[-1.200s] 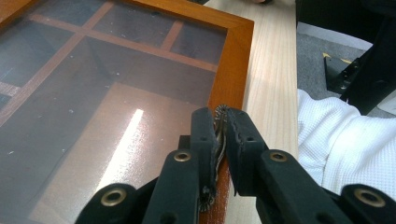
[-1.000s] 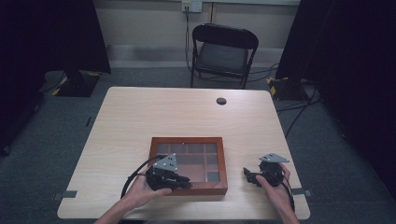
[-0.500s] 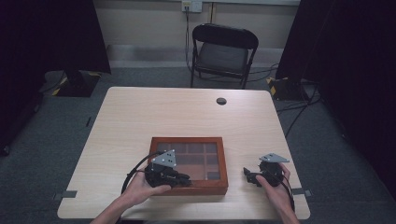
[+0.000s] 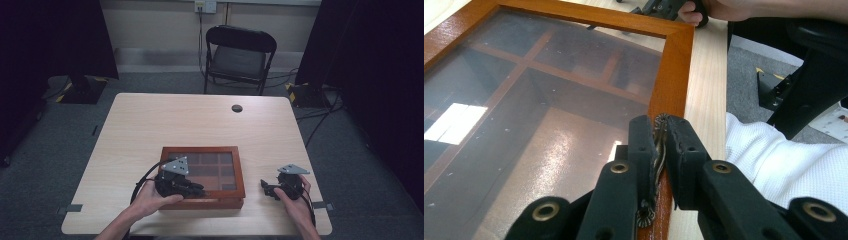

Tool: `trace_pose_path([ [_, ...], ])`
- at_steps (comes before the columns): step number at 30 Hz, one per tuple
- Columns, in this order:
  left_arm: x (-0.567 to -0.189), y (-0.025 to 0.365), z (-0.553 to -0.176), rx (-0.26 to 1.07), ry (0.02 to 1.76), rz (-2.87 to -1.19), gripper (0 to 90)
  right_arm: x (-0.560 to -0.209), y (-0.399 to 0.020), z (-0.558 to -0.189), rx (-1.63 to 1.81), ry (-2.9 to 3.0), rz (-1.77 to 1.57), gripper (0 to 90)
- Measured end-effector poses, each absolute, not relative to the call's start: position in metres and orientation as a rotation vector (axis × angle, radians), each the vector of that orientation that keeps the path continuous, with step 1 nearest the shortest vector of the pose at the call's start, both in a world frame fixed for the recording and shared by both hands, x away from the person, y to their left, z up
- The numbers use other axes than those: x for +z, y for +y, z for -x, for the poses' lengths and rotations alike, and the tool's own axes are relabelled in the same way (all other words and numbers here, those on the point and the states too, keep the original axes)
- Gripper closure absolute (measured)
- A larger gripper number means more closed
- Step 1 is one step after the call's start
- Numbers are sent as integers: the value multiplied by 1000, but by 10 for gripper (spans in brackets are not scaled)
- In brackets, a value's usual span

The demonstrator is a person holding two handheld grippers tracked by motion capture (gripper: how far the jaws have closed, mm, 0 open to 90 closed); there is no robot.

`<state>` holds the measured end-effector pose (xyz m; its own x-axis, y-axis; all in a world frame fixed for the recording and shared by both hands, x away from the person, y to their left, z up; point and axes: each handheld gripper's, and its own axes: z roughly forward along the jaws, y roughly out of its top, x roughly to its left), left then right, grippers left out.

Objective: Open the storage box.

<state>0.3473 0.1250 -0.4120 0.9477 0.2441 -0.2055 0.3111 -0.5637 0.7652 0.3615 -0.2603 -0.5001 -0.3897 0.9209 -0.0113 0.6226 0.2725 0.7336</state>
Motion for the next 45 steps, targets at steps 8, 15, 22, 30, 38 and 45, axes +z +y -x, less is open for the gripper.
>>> trace_pose_path([
  [8,-401,128,-351,-101,376,-2177,818,-500,-260,-361,912,2110,-1391,120],
  [15,-399,127,-353,-107,381,-2180,818,-500,-260,-361,912,2110,-1391,120],
  [22,-393,127,-355,-115,395,-2172,818,-500,-260,-362,912,2110,-1390,120],
  [30,-387,126,-357,-112,393,-2181,818,-500,-260,-361,912,2110,-1391,120],
  [38,-379,125,-359,-93,397,-2179,818,-500,-260,-361,912,2110,-1391,120],
  [45,-376,124,-362,-105,388,-2187,818,-500,-260,-361,912,2110,-1391,120],
])
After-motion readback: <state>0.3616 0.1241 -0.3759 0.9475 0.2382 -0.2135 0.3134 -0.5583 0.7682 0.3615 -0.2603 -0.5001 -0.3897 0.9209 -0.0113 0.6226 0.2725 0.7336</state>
